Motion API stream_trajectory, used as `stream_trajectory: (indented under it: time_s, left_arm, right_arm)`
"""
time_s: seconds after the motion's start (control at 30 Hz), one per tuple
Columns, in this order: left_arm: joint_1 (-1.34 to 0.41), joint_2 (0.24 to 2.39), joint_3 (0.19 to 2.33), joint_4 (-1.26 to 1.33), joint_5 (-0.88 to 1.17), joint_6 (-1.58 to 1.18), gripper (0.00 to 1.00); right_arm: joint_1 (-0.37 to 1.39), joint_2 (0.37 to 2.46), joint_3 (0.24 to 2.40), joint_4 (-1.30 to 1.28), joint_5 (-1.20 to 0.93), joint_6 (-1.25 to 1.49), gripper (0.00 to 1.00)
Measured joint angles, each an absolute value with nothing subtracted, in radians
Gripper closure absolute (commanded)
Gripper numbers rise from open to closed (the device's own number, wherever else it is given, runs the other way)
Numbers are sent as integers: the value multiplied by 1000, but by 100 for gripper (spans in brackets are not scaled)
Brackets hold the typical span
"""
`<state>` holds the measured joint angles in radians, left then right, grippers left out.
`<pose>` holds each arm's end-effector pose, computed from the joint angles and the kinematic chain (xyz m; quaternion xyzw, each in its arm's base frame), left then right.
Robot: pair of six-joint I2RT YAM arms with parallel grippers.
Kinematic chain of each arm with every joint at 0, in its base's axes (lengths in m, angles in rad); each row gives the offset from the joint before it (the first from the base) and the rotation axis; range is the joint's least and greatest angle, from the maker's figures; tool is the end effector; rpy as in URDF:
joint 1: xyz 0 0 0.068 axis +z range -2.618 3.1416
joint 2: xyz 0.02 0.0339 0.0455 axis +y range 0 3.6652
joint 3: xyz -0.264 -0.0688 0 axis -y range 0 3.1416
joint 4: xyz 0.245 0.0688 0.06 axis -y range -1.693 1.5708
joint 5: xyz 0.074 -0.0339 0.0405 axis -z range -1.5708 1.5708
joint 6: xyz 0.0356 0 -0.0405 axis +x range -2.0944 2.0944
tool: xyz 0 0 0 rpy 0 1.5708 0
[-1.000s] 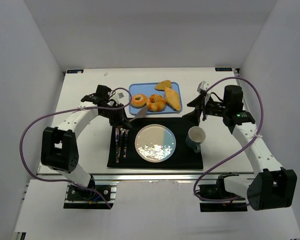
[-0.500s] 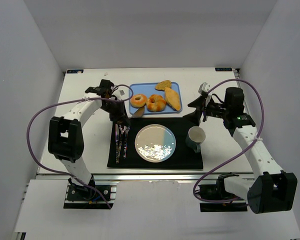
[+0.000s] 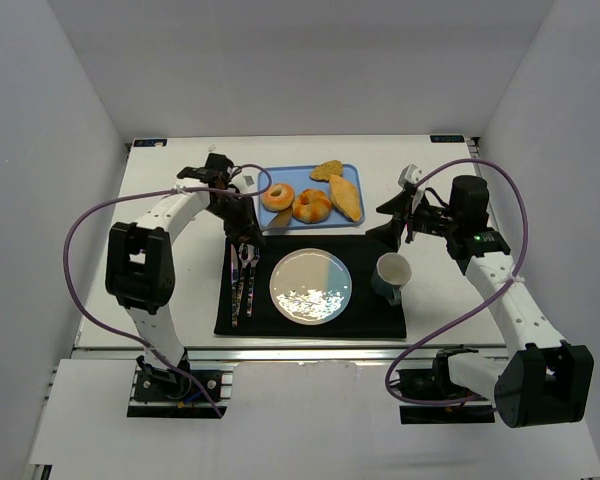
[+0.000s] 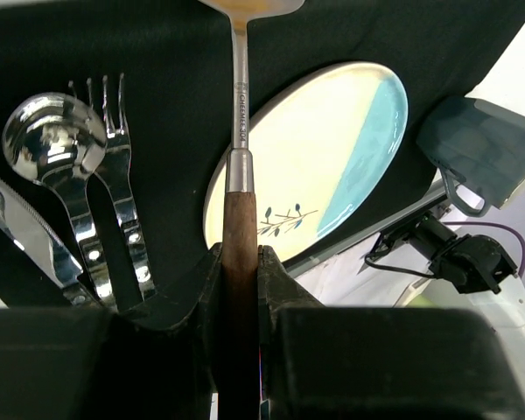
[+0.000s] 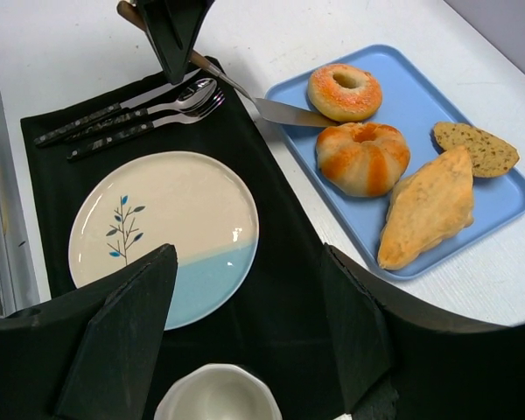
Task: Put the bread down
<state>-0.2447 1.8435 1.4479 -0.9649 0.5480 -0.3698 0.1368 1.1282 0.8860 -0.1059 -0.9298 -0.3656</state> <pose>0.3468 -0.1057 0.2266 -0.0315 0.9573 -0.2870 0.0149 0.2425 0.0622 0.3190 -0.4312 0.6450 0.3062 0.5516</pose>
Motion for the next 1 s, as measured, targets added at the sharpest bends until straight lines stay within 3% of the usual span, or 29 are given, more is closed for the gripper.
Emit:
stream_trajectory:
  time_s: [0.57, 1.0]
  left_arm:
    - [-258, 1889, 1507, -931, 462, -370, 100]
    - [-268, 1889, 1419, -770, 447, -420, 100]
  right_arm:
    - [130, 1129, 886, -78, -929, -344, 28]
    - [125, 1134, 886, -76, -930, -343, 28]
